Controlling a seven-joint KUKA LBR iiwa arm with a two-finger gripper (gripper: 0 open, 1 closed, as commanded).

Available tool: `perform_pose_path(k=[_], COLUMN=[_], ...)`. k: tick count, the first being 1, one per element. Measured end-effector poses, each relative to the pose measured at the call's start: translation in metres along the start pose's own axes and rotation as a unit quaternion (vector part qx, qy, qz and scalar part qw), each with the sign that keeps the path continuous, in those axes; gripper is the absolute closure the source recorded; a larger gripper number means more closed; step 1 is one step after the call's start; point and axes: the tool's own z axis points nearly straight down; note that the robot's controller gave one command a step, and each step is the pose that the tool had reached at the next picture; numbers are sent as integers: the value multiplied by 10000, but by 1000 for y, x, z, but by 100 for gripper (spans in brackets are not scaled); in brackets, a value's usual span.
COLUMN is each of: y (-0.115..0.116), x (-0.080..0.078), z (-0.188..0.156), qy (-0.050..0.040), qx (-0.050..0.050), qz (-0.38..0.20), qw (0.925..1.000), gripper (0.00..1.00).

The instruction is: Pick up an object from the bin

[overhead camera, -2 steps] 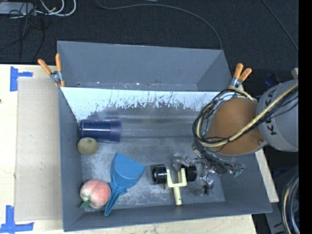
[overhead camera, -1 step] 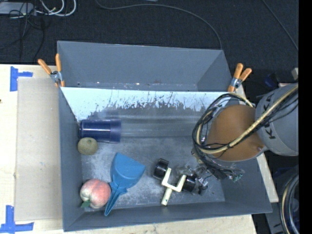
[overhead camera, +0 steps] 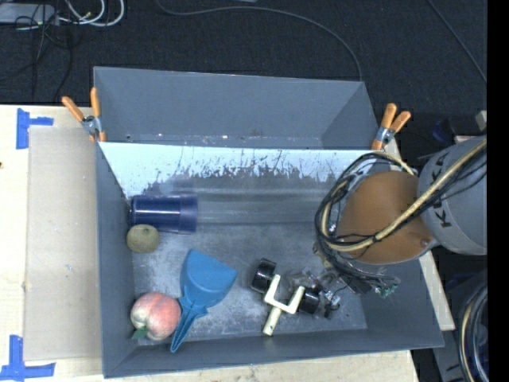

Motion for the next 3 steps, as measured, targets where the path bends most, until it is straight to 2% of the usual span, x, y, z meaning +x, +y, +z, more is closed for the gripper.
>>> perform_pose_path(k=[1,3], y=[2,1], x=[2,0], z=[-11,-59], qy=[29,7], qx=[-31,-10], qz=[-4,6], qw=[10000,10000], gripper=[100,100])
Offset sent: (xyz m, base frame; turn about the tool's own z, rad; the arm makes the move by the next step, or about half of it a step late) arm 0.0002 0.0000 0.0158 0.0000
